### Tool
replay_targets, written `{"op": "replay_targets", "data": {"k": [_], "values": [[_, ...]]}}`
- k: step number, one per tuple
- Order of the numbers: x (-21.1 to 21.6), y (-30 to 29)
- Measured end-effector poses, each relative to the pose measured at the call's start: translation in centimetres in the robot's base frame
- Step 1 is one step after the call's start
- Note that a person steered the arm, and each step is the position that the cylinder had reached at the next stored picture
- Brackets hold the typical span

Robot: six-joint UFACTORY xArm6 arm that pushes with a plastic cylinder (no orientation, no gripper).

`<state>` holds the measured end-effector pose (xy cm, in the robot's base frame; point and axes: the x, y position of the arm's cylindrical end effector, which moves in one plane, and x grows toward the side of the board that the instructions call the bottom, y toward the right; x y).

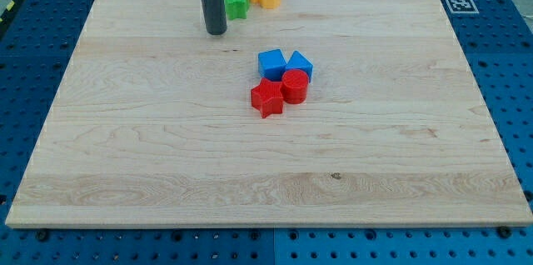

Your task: Move your arm bottom a bit

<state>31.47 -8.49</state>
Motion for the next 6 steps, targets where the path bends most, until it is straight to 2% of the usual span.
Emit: {"op": "replay_targets", "data": {"k": [2,3,5,6], "values": [[0.0,0.1],[1.7,0.1],[9.0,0.4],[9.3,1.4]]}}
